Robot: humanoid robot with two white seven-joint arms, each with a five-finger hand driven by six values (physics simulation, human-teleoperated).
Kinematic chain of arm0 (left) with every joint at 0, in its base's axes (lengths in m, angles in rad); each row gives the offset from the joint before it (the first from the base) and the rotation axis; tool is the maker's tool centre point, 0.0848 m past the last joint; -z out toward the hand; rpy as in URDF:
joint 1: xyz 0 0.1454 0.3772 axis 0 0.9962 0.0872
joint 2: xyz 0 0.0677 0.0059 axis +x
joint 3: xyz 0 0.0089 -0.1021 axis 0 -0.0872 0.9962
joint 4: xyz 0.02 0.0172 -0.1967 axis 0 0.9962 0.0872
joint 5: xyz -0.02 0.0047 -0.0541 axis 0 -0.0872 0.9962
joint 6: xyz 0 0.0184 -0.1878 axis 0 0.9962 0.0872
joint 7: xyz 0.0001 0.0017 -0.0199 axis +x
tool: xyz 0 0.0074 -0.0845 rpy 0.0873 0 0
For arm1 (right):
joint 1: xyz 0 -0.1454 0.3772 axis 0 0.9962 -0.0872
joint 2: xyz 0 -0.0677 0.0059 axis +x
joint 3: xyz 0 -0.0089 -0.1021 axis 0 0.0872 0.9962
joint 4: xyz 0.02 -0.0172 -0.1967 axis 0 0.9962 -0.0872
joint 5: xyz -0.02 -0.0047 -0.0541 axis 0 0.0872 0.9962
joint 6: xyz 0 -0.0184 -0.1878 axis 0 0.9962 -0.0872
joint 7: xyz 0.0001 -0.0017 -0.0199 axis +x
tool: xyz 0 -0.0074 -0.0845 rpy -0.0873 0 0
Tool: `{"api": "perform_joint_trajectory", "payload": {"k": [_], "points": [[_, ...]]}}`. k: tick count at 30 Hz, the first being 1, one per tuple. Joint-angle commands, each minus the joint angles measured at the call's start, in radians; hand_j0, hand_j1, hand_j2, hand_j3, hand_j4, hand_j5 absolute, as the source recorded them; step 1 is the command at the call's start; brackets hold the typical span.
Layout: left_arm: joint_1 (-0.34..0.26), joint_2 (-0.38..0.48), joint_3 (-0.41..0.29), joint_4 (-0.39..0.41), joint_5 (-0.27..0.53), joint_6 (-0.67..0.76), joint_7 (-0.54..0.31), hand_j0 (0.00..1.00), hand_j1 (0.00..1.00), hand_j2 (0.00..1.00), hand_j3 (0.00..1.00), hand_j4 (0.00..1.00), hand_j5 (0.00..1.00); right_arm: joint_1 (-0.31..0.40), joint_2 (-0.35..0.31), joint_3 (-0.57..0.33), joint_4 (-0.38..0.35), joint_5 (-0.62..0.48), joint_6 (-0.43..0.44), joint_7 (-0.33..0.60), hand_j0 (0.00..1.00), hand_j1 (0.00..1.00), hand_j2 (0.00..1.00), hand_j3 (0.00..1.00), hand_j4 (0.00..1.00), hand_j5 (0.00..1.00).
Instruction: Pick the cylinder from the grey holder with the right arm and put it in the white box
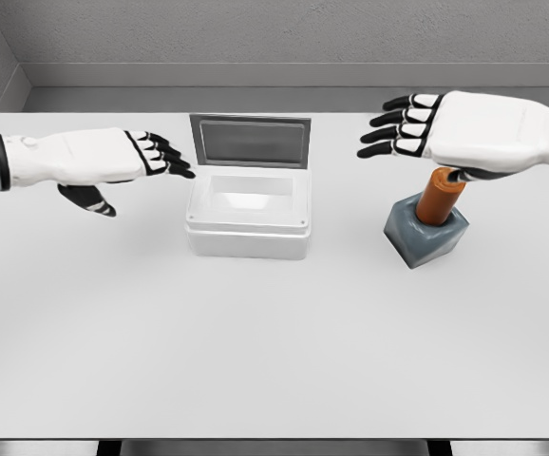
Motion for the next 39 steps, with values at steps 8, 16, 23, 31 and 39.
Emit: {"api": "perform_joint_trajectory", "payload": {"k": [8, 16, 23, 31, 39], "points": [[0.000, 0.003, 0.012, 0.038, 0.007, 0.003, 0.000, 1.00, 1.00, 1.00, 1.00, 1.00, 1.00, -0.031, -0.014, 0.029, 0.002, -0.016, 0.001, -0.004, 1.00, 1.00, 1.00, 1.00, 1.00, 1.00], [-0.003, 0.001, 0.019, 0.038, 0.005, 0.005, 0.000, 1.00, 1.00, 1.00, 1.00, 1.00, 1.00, -0.127, 0.035, 0.033, 0.075, -0.010, 0.001, 0.347, 1.00, 1.00, 1.00, 1.00, 1.00, 1.00], [-0.002, 0.001, 0.020, 0.038, 0.005, 0.003, 0.000, 1.00, 1.00, 1.00, 1.00, 1.00, 1.00, -0.127, 0.066, 0.118, 0.100, 0.029, 0.001, 0.347, 1.00, 1.00, 1.00, 1.00, 1.00, 1.00], [-0.003, 0.001, 0.019, 0.037, 0.005, 0.002, 0.000, 1.00, 1.00, 1.00, 1.00, 1.00, 1.00, -0.127, 0.126, 0.167, 0.152, 0.056, 0.001, 0.347, 1.00, 1.00, 1.00, 1.00, 1.00, 1.00], [0.000, 0.001, 0.025, 0.032, 0.007, 0.002, 0.000, 1.00, 1.00, 1.00, 1.00, 1.00, 1.00, -0.127, 0.143, 0.174, 0.198, 0.081, 0.001, 0.347, 1.00, 1.00, 1.00, 1.00, 1.00, 1.00]]}}
